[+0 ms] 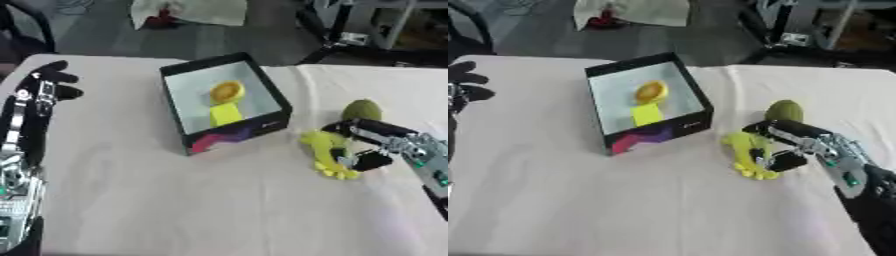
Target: Pick up objects on the table and place them in the box.
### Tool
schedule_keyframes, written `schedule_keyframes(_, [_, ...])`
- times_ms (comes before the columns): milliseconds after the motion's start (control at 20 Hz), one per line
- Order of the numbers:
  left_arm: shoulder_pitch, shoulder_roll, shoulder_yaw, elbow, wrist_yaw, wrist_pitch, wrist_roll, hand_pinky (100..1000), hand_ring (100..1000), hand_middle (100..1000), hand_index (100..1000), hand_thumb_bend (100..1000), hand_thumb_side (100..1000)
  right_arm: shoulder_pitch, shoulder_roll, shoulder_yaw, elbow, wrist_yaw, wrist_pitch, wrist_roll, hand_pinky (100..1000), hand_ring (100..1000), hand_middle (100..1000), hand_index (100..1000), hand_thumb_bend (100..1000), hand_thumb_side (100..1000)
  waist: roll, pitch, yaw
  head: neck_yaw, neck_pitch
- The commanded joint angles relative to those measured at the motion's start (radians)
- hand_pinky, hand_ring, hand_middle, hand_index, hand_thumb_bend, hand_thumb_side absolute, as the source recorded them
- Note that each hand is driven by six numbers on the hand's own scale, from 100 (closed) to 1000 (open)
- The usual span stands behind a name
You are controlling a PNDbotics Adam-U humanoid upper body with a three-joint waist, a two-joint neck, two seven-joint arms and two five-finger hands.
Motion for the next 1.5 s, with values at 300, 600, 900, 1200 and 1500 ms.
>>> schedule_keyframes(300, [-0.008,0.007,0.001,-0.022,0.0,-0.002,-0.001,711,585,619,822,100,879,-0.003,-0.026,-0.023,-0.032,-0.021,0.005,-0.168,650,462,324,479,100,200,0.008,0.004,-0.003,0.002,-0.002])
schedule_keyframes(600, [-0.009,0.008,0.003,-0.023,0.0,-0.002,0.0,712,585,619,823,100,880,-0.006,-0.069,-0.02,-0.135,-0.163,0.027,-0.237,614,374,210,352,100,212,0.007,0.003,-0.002,0.004,-0.002])
schedule_keyframes(900, [-0.012,0.008,0.001,-0.024,0.002,-0.001,0.001,713,584,619,825,100,880,-0.03,-0.155,-0.014,-0.305,-0.321,0.053,-0.192,618,372,202,344,100,242,0.005,0.004,0.001,0.006,-0.002])
schedule_keyframes(1200, [-0.029,0.001,-0.008,-0.027,0.005,-0.004,-0.007,714,585,619,827,100,879,-0.119,-0.203,-0.018,-0.356,-0.412,0.081,-0.163,623,372,202,345,100,259,0.009,0.015,0.025,-0.015,-0.002])
schedule_keyframes(1500, [-0.064,-0.027,-0.027,-0.034,0.014,-0.008,-0.023,713,584,618,826,100,877,-0.24,-0.156,-0.022,-0.221,-0.385,0.081,-0.129,633,378,208,351,100,258,0.024,0.036,0.083,-0.074,-0.002])
